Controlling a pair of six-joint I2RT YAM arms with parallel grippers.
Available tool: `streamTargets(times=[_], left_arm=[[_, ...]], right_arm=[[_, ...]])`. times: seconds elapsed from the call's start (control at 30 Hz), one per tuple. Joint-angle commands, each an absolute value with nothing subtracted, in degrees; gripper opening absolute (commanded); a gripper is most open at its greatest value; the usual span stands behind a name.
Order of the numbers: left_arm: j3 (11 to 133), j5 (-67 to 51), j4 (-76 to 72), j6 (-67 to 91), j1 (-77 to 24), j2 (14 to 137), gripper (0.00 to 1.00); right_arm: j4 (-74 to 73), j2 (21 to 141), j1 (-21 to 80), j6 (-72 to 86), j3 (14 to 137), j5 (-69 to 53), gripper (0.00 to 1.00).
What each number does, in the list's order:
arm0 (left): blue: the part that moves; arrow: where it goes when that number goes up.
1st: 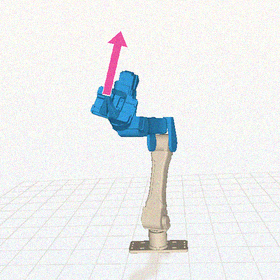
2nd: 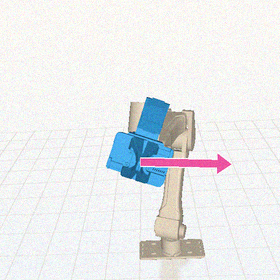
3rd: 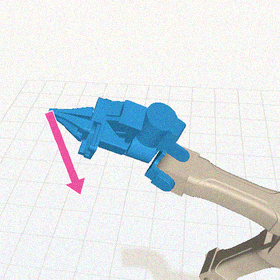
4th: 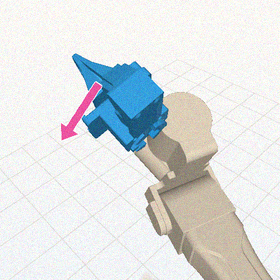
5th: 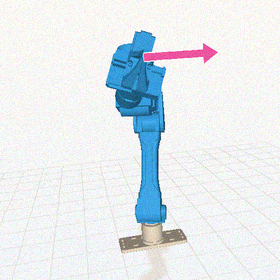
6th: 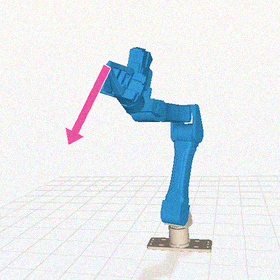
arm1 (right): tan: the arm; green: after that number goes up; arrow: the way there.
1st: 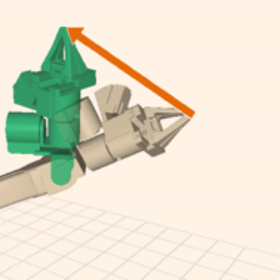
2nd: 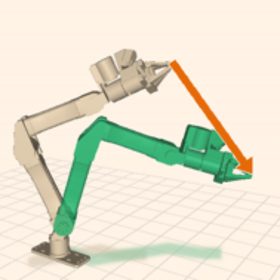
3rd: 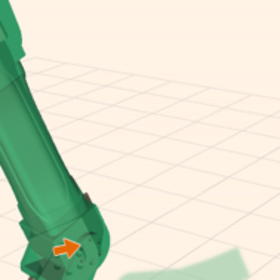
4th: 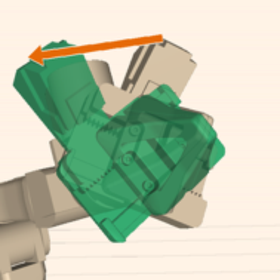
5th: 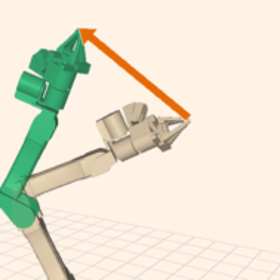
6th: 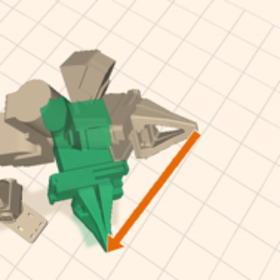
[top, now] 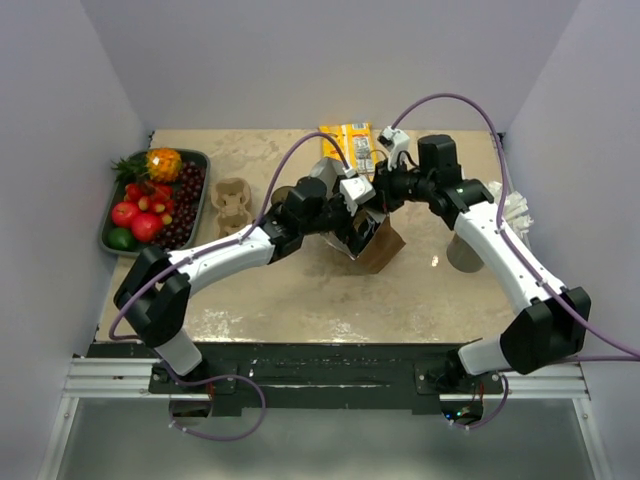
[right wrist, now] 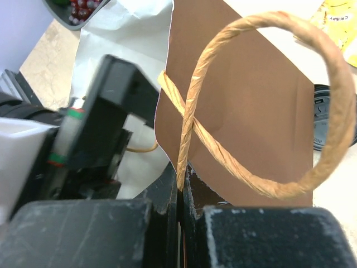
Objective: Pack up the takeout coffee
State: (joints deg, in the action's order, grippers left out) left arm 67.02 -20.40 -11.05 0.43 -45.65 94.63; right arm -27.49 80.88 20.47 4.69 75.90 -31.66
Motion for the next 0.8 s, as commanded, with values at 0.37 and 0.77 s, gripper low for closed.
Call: streamTargets(times=[0.37, 0.77], left_arm=[[72.8, -20.8, -12.3, 0.9, -45.1, 88.6, 0.99], [77.2, -22.1, -5.7, -2.3, -44.9, 85.3, 0.99]], right_arm=[[-26.5, 82.9, 17.2, 5.9, 77.3, -33.0, 0.0], [-29.5, 86.6, 11.5, 4.4, 79.2, -36.6, 0.0]])
